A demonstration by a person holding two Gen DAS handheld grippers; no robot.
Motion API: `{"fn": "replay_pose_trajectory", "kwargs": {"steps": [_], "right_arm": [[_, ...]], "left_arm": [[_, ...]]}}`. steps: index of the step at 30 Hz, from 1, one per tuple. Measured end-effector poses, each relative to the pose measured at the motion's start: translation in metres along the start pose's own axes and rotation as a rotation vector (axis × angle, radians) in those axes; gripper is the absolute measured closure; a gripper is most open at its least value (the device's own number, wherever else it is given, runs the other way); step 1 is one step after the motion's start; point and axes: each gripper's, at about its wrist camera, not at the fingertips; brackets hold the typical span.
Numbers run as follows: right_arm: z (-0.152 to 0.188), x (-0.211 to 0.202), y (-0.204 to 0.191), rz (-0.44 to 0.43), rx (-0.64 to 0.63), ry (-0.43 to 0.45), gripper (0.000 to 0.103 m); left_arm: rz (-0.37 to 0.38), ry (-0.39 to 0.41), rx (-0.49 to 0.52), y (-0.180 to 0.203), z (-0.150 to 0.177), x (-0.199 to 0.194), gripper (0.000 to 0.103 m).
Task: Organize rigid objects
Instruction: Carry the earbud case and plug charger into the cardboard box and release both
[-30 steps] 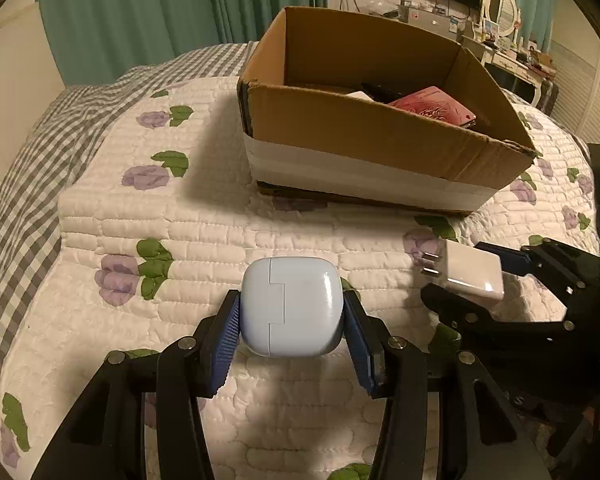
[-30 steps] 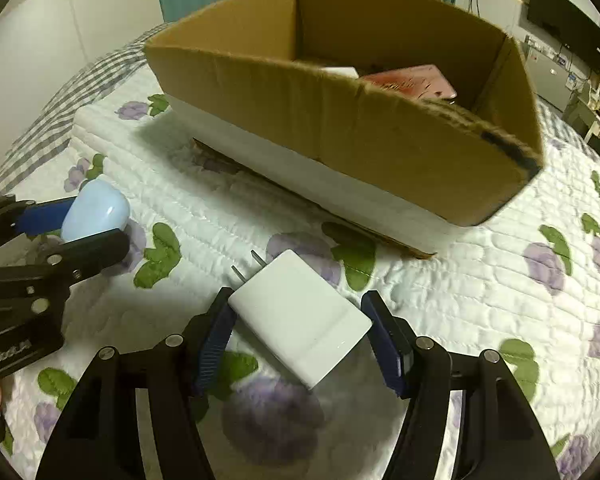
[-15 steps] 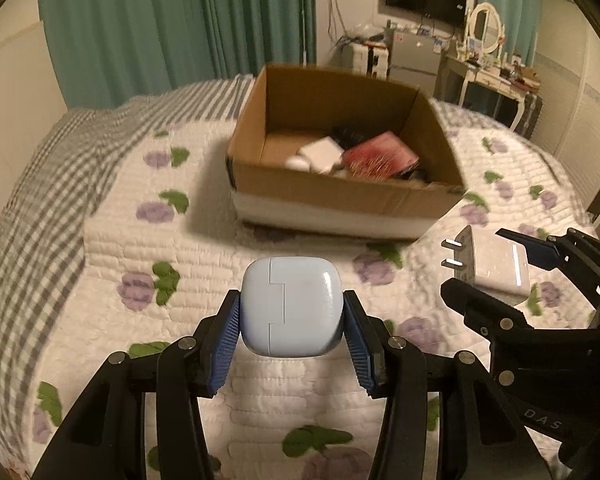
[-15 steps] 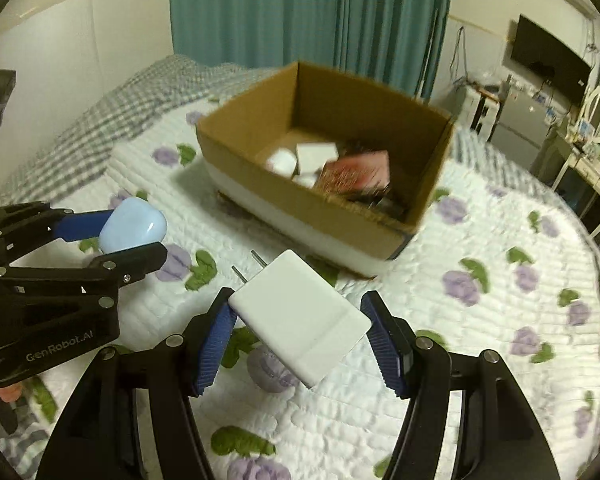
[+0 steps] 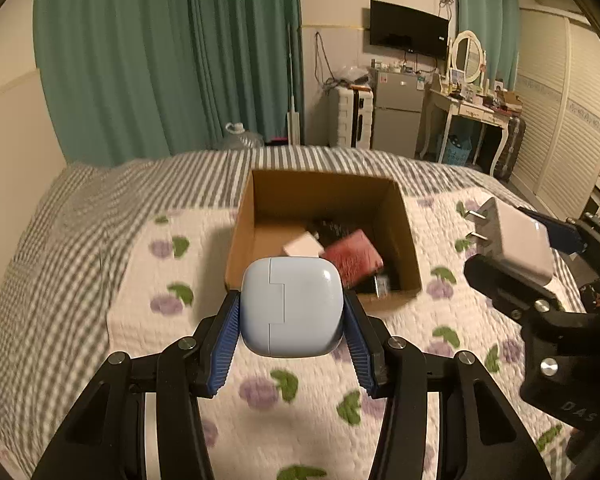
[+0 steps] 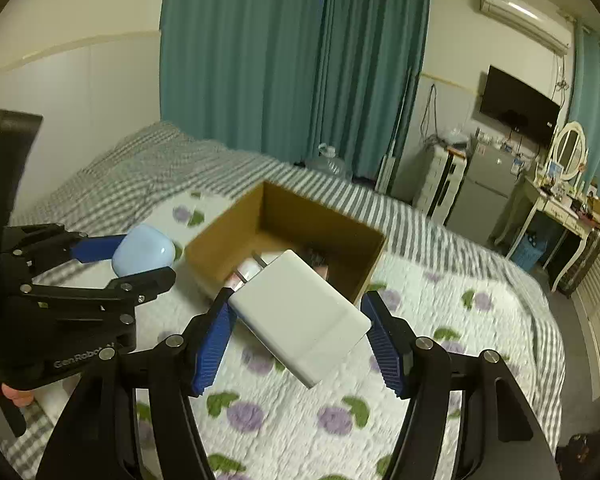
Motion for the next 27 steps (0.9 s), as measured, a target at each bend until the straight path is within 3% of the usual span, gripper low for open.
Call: {"fn": "replay_pose_trajectory", "kwargs": {"steps": [11,19,27], "right_arm": [[-0.049,0.049,0.025,-0.001,0.013,0.045,0.039],[-0.055,0.116,0.046,-0.007,0.025,0.022,0.039],[-0.042,0.162,0.065,-0.025,0.066,-0.007,0.039]], "left_arm": [[-0.012,-0.001,0.051,-0.013,-0.053,0.086,0.053],[0.006,-0.061,0.034,-0.021,-0.055,0.163,0.053],[0.031,-0.078,0.029,-0.021,-0.047,0.190,0.051]]}}
Point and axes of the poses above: each gripper's, at about its wrist camera, not at the fingertips, and x roughly the way its jaws point, y to its right, z to its underside, and after that the axes turned 9 degrees about x, right-handed
